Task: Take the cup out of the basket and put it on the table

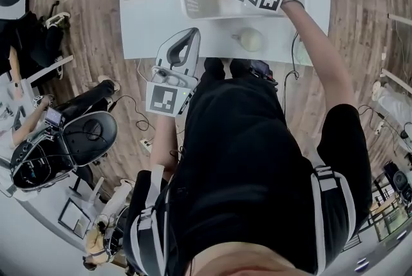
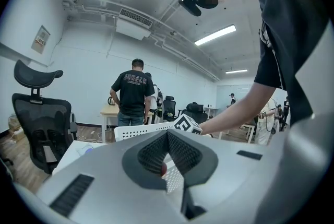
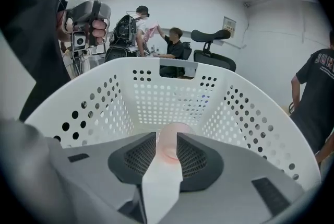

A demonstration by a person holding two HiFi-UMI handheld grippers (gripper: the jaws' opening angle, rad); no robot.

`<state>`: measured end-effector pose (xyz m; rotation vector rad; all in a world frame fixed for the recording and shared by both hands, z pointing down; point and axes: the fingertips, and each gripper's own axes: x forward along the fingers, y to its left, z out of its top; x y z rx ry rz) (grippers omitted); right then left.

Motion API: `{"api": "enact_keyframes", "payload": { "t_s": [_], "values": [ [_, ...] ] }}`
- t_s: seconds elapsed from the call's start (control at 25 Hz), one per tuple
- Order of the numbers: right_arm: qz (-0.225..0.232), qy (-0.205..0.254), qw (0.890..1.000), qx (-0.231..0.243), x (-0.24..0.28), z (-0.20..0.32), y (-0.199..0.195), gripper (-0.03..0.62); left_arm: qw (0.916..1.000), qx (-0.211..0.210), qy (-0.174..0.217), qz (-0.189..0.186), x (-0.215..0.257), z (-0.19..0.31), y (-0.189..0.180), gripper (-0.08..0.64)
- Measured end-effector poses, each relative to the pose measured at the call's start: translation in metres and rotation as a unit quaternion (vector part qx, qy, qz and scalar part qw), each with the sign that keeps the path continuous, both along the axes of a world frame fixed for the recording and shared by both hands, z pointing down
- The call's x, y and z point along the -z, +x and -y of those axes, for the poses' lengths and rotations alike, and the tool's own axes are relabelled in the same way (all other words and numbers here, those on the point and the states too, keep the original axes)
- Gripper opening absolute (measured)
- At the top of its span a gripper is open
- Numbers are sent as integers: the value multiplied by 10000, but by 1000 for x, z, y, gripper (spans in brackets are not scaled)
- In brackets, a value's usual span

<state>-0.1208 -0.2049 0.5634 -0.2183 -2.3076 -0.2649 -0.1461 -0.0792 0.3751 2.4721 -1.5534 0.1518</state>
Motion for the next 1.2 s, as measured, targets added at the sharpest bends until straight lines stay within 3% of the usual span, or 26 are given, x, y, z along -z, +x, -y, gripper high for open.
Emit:
{"api": "enact_keyframes", "payload": {
  "t_s": [0.84, 1.08, 1.2],
  "values": [
    [-459, 173, 9981, 369, -39, -7, -6, 117, 10000, -26, -67, 39, -2, 3, 0, 18],
    [-521, 334, 9971, 434, -41, -6, -6, 38, 9999, -35, -89, 41, -2, 4, 1, 18],
    [-573, 359, 9965, 491, -43, -8, -4, 32, 9999, -46, -77, 56, 0, 4, 2, 17]
  ]
}}
